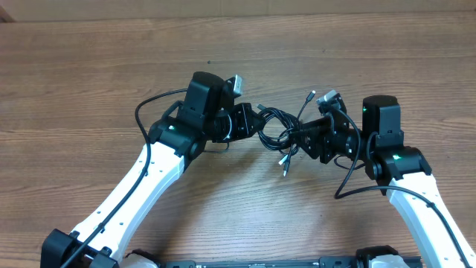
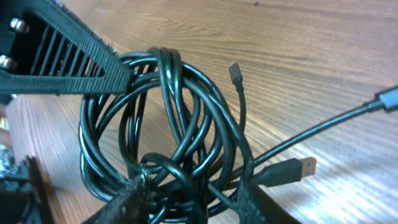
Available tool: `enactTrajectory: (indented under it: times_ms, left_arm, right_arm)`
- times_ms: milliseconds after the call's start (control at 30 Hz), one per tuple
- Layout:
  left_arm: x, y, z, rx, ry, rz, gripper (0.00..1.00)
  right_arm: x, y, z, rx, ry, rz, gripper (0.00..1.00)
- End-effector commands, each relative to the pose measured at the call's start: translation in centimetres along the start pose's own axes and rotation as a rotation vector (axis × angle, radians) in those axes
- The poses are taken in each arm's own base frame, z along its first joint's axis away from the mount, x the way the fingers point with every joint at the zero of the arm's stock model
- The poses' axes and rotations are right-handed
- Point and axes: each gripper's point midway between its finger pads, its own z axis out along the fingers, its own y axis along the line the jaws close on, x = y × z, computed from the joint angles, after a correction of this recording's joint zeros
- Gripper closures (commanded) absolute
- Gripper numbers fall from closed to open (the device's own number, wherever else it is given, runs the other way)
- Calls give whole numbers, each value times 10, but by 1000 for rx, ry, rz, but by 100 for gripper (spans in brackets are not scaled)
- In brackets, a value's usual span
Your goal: Untangle cables
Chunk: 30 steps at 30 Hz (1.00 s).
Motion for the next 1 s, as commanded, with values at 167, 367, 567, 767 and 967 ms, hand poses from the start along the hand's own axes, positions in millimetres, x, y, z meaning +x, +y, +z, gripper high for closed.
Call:
enactTrajectory:
  times_ms: [167, 367, 567, 767, 967]
  left_arm:
    - [-1, -23, -13, 73, -2, 49, 96]
    - [-1, -23, -13, 71, -3, 49, 96]
    - [0, -22, -13, 67, -3, 46, 96]
    - [4, -18, -12, 53, 15, 32, 96]
    - [7, -15, -12, 40, 27, 21, 96]
  right_arm:
    - [-7, 2, -1, 0, -14, -20, 86]
    - [-4, 2, -1, -1, -5, -12, 96]
    - [-2, -13, -2, 91, 3, 81, 96]
    - [4, -54, -11, 337, 18, 129, 96]
    - [10, -97, -34, 624, 38, 127, 96]
